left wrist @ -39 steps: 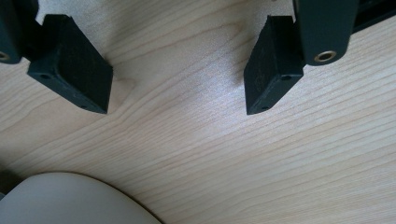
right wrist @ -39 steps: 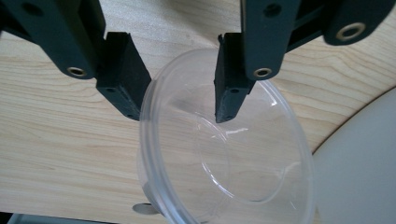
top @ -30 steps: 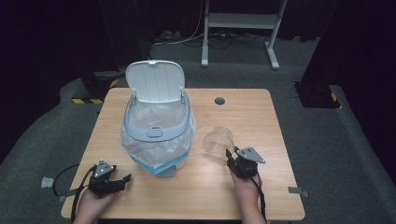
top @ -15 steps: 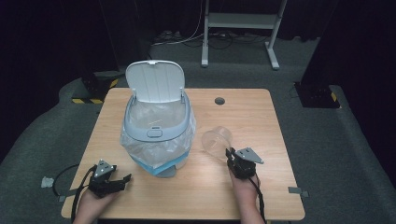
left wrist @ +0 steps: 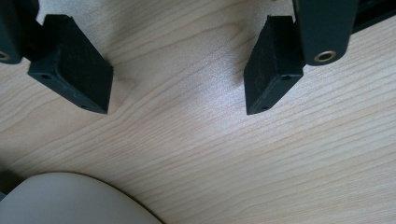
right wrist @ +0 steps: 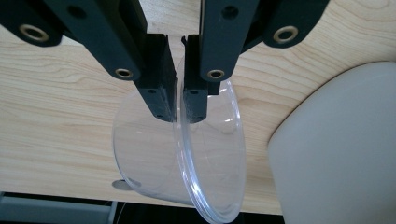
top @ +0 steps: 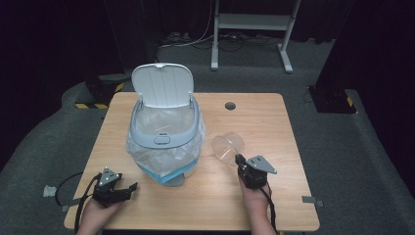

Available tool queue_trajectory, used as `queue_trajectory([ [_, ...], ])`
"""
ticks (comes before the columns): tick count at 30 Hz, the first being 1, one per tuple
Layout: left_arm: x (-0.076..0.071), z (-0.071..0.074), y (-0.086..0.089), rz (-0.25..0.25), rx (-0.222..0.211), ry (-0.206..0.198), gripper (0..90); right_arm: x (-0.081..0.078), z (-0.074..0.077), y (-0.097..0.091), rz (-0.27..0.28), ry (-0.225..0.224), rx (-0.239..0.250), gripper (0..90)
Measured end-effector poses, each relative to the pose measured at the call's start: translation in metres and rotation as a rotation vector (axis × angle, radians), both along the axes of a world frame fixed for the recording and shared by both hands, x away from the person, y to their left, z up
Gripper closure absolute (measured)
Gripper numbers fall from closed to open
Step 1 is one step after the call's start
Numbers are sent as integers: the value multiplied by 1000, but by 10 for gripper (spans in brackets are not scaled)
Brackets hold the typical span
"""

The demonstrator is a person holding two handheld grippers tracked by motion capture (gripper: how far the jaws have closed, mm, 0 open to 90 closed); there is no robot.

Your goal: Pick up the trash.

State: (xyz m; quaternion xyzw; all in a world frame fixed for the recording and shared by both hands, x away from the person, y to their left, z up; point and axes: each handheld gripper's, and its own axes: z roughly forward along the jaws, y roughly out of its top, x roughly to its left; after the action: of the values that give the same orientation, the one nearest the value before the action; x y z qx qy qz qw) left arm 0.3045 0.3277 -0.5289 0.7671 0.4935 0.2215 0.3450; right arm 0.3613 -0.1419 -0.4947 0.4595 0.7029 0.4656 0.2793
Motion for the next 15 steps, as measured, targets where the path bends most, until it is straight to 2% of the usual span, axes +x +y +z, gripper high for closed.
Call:
queue_trajectory([
  [6,0,0,0,0,0,0,240,-4,4,1,0,-23,7,830],
  [15,0,0,0,0,0,0,240,-15,17,1,4,-81,24,831],
])
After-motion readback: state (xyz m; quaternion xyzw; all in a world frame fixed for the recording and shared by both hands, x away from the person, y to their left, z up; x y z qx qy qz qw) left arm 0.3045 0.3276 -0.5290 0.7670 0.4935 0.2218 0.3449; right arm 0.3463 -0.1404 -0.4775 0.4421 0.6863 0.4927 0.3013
